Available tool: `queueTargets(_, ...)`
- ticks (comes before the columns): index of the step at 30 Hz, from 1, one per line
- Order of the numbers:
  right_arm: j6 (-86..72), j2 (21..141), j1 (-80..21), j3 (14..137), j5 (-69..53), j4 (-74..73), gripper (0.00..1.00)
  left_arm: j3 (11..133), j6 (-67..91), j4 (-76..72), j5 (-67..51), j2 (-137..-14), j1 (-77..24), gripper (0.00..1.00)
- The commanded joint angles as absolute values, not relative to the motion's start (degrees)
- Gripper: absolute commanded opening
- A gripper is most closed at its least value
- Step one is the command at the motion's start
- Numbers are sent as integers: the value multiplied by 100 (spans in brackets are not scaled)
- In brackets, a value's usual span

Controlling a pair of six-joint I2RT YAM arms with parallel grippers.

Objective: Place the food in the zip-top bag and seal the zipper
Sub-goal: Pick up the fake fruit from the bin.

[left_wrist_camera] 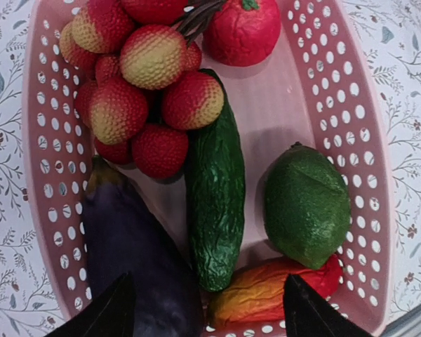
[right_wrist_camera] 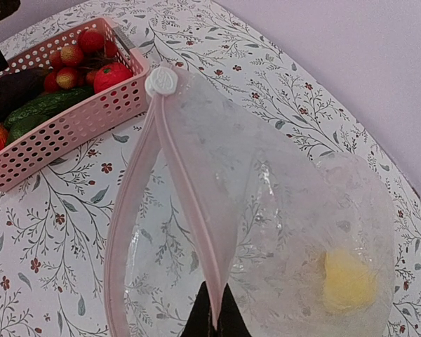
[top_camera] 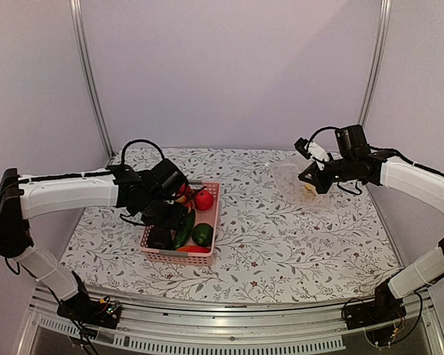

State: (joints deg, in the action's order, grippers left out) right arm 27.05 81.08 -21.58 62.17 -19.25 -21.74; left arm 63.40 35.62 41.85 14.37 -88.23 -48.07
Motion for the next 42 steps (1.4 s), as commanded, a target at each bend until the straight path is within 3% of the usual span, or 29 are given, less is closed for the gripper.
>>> queueTargets(1, 2724, 8148, -2139, 6125, -1956, -2101, 0, 6546, 3489, 3918, 1067, -9042, -4981, 69)
queueTargets(9, 2724, 8104, -2143, 6117, -1933, -2092, 0, 6851, 3569, 3613, 824, -9600, -5062, 64)
queueTargets(17, 2716, 8127, -2123, 6102, -1931, -2084, 0, 7086, 3498, 3631, 712, -10041, -5064, 74)
queueTargets(32, 2716, 8145, -2123, 6103, -1937, -2083, 0, 7409, 3361, 3619, 420, -10781, -5059, 74)
queueTargets(42, 2708, 8243, -2118, 6115, -1912, -2083, 0, 7168, 3253, 3500, 705, -10592, -5047, 64)
